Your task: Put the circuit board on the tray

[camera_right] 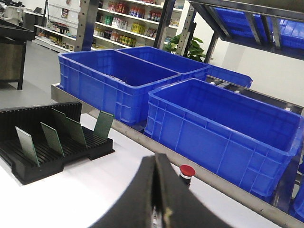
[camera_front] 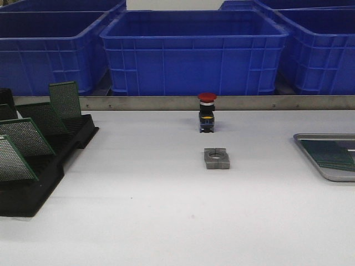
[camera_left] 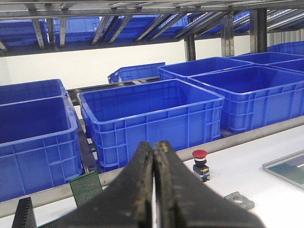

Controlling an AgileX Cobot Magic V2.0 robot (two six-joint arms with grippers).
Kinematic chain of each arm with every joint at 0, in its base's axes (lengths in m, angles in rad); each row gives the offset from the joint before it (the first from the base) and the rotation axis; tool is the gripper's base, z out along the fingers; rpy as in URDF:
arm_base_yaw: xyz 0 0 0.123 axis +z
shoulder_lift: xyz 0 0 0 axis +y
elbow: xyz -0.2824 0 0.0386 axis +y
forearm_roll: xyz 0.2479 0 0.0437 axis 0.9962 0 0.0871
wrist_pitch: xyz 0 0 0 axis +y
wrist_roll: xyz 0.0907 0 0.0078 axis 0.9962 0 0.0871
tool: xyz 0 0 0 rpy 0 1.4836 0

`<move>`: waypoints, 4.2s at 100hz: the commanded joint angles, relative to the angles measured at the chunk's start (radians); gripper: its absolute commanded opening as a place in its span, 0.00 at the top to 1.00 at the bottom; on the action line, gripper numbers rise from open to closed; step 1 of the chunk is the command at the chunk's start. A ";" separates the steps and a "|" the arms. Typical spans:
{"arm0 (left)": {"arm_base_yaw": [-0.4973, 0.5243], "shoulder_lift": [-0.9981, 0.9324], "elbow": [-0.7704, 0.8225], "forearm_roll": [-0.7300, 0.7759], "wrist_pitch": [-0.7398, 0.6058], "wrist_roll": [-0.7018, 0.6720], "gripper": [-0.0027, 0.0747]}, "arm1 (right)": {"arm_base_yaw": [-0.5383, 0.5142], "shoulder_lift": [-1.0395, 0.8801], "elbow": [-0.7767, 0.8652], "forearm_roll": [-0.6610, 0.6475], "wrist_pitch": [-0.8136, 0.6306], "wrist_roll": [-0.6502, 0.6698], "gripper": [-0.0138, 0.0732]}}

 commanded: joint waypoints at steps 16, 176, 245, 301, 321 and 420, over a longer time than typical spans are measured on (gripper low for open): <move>0.003 0.011 -0.026 -0.007 -0.052 -0.011 0.99 | -0.001 0.013 -0.024 0.027 -0.035 -0.004 0.91; 0.327 -0.042 0.253 0.865 0.035 -0.975 0.99 | -0.002 0.014 -0.024 0.027 -0.032 -0.004 0.91; 0.327 -0.042 0.253 0.865 0.035 -0.975 0.99 | -0.002 0.014 -0.024 0.029 -0.040 -0.004 0.91; 0.327 -0.042 0.253 0.865 0.035 -0.975 0.99 | -0.047 0.014 -0.014 -0.233 -0.441 0.185 0.91; 0.327 -0.042 0.253 0.865 0.035 -0.975 0.99 | -0.076 0.014 0.081 -0.917 -0.493 0.978 0.91; 0.327 -0.042 0.253 0.865 0.035 -0.975 0.99 | -0.183 -0.043 0.309 -1.182 -0.524 1.290 0.91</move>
